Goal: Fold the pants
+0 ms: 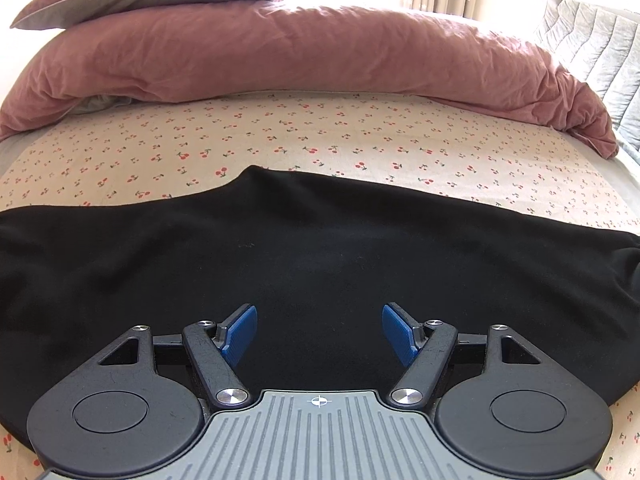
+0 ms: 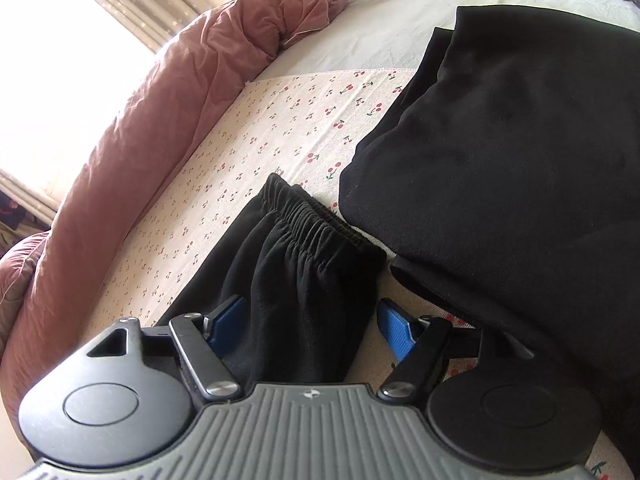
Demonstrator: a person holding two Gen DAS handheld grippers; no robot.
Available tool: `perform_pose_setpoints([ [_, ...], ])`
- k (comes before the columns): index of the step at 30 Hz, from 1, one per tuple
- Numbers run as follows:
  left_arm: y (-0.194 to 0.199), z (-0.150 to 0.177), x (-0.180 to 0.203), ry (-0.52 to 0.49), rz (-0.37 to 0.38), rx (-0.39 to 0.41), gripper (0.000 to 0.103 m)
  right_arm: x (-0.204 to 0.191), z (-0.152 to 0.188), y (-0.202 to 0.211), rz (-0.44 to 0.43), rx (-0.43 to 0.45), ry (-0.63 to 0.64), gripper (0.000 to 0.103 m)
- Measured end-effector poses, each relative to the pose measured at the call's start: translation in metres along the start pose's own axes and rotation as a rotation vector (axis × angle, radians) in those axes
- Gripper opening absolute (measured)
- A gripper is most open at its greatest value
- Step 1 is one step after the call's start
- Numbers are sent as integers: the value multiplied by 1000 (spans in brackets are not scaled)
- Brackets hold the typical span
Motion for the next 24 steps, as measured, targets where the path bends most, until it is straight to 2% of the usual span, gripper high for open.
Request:
perform_pose_setpoints([
  [6,-5,6,1,-32,1,-23,71,-2,-4,-10,15,34,57,67],
  [8,-4,4,-7,-14,-7,-17,71,-4,-4,-12,27,57,46,69],
  [10,-3,2,-14,17,-10,-18,71,-7,-3,-16,29,77,51,79],
  [12,-4,1,-20,35,-12,-23,71,-11,-1,-19,45,97,69,81],
  [13,-5,2,-22,37,-17,-25,71,-13,0,-21,51,106,83,79],
  [14,-5,3,-23,37,-22,-26,71,-14,1,-22,45,104,91,73],
  [15,-5,3,-24,37,-25,-28,71,-14,2,-24,40,89,87,44],
  [16,-5,3,-25,37,-24,-28,71,-12,2,-26,31,69,60,22],
  [18,-5,3,-25,38,-26,-27,71,-12,4,-28,-3,47,19,11],
  [20,-5,3,-26,37,-27,-27,71,-15,4,-28,-3,47,22,10],
  [24,-7,3,-26,46,-23,-39,71,-33,4,-22,-58,60,70,4],
])
Point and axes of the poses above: each gripper's, at about its wrist camera, not at the fingertips, and y roughly against the way its jaws point, x to its right, z to its underside, the point moved 7 cm from there along -y, roughly the way its jaws point, and after that the axes turned 10 degrees about -z, right-handed, at the moved point
